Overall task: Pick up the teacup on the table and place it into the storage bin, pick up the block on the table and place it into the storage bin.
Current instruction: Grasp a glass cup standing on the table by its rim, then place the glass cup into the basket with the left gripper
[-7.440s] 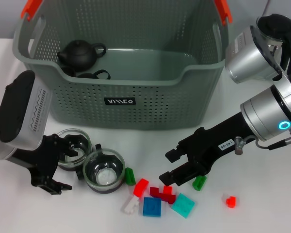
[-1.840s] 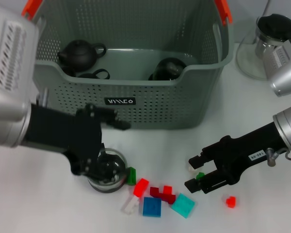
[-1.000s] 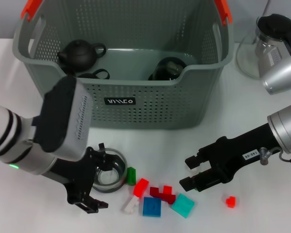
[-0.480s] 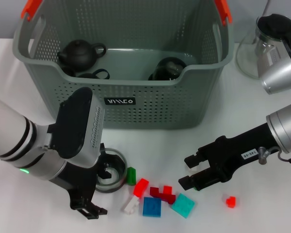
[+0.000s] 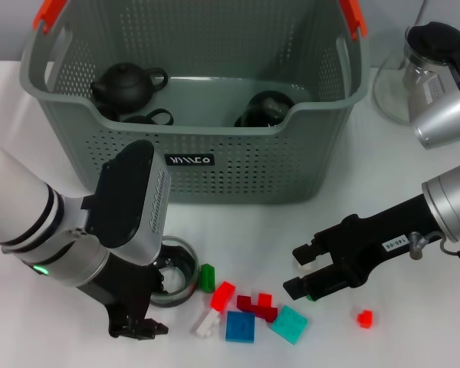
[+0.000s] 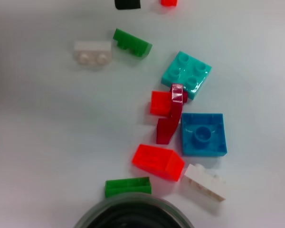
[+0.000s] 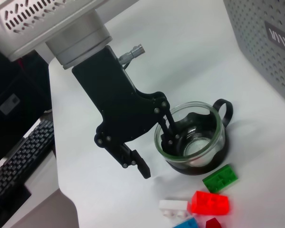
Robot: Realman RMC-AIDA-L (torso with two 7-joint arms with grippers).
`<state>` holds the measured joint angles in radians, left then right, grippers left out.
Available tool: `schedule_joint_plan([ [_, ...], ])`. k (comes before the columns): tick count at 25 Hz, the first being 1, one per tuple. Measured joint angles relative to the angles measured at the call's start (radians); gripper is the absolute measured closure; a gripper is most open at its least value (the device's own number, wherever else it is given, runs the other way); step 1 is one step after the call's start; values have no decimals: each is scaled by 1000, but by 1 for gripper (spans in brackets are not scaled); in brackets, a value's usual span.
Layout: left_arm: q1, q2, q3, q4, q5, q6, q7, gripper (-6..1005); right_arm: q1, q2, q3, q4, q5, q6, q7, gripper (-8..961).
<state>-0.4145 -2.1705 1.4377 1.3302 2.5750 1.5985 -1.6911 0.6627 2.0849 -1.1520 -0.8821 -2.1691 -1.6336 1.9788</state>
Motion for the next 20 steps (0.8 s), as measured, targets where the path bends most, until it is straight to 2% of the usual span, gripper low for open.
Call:
schedule_joint_plan([
  [15, -7, 0, -24, 5, -10, 20, -14, 950, -1, -2, 0, 0, 0, 0, -8, 221],
  [20, -3, 0, -99, 81, -99, 137, -13, 950, -1, -7, 0, 0, 0, -4, -8, 221],
])
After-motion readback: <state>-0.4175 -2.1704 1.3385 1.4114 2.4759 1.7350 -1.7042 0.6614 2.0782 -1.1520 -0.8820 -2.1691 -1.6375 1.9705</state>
